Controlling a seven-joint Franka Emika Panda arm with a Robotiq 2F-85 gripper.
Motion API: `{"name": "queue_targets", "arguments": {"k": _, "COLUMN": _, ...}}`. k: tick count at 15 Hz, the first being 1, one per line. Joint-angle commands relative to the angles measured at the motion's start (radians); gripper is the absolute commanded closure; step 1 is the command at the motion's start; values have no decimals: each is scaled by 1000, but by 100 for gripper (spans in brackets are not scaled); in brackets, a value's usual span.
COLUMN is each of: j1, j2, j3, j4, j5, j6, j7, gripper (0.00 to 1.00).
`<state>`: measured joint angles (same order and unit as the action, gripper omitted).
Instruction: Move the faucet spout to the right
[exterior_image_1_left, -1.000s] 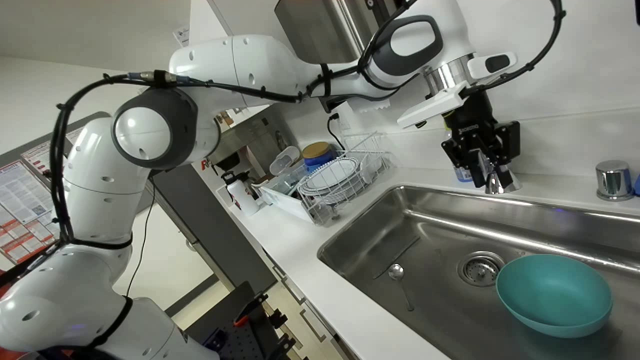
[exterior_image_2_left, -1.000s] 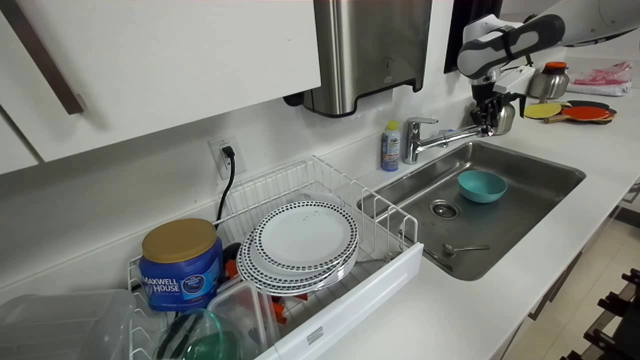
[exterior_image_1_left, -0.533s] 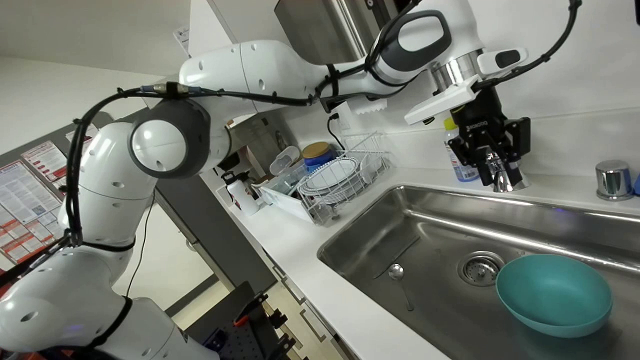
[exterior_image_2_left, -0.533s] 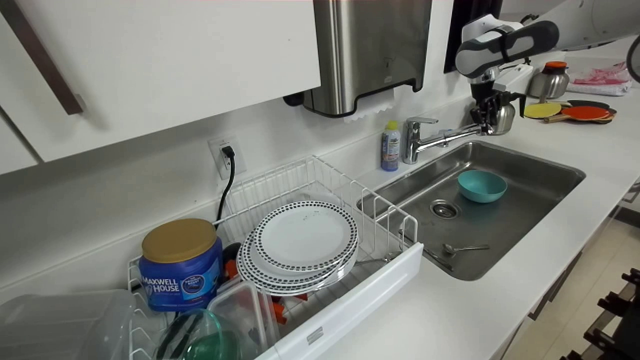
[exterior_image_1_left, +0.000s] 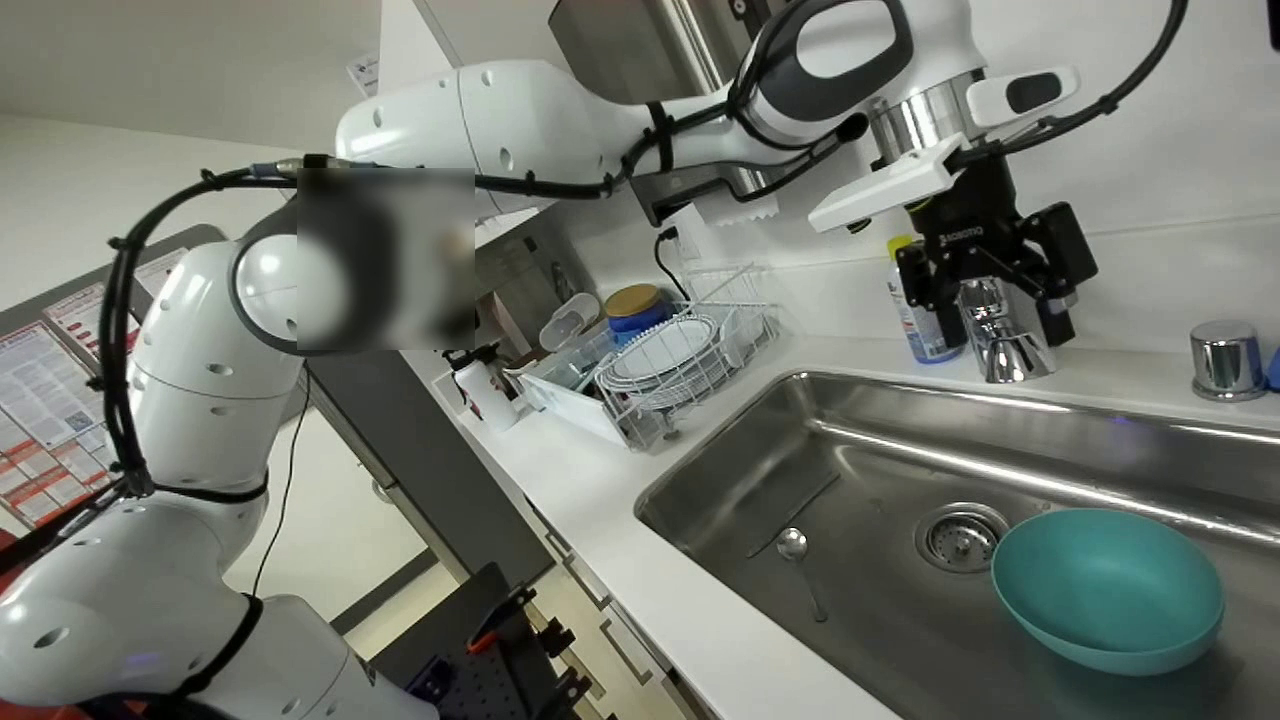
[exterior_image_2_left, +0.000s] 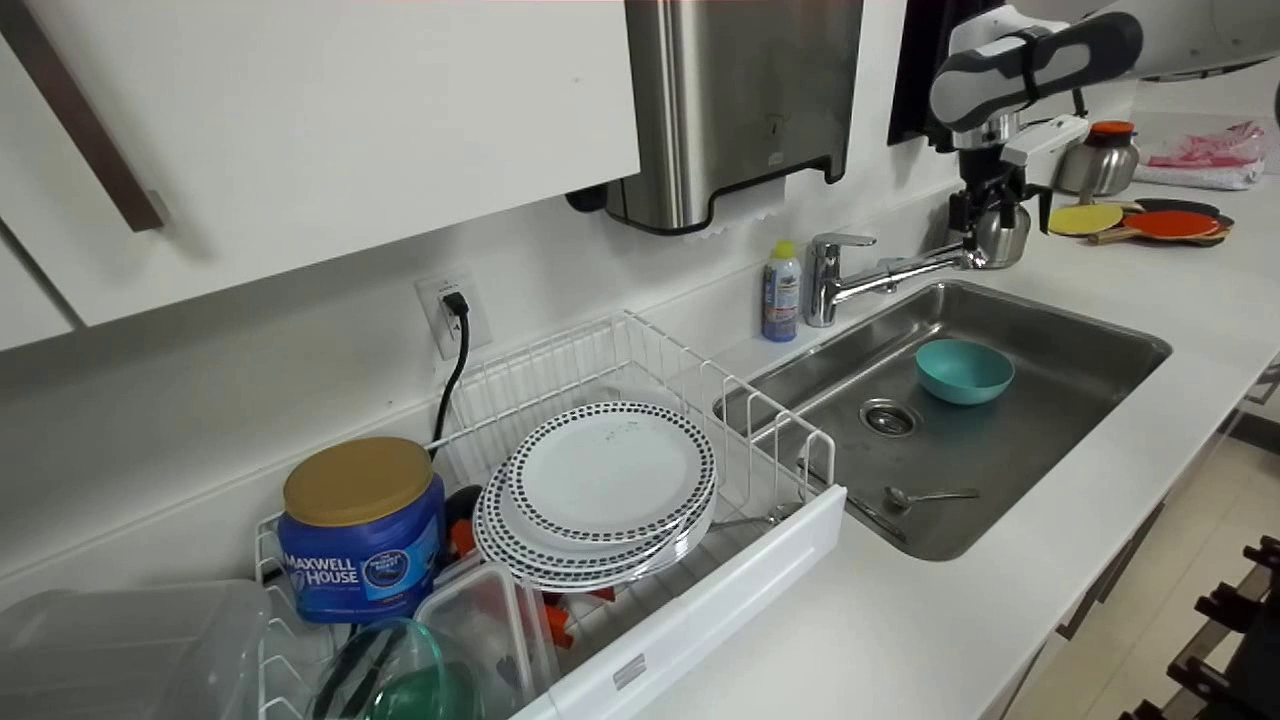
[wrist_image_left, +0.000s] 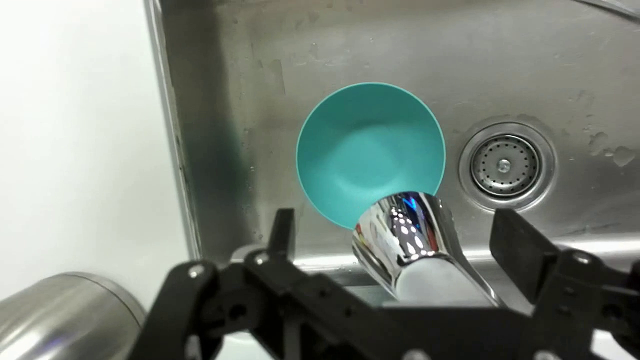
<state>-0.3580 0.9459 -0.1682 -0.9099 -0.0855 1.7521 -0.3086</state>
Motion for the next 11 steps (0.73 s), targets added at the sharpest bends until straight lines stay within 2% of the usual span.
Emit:
{"name": "queue_targets", "arguments": {"k": 1, "j1": -35, "j2": -123, "j3": 21, "j4": -92, "j5": 70, "j6": -74, "j7": 0, "gripper": 0}}
{"name": "queue_targets", "arguments": {"k": 5, "j1": -52, "j2": -239, "j3": 22, "j4": -193, "j5": 144, "j6": -89, "j7": 6, "gripper": 0}}
{"name": "queue_targets", "arguments": {"k": 11, "j1": -34, "j2": -391, "j3": 5, "j4": -406, "j5": 202, "j6": -15, "j7": 84, "gripper": 0}}
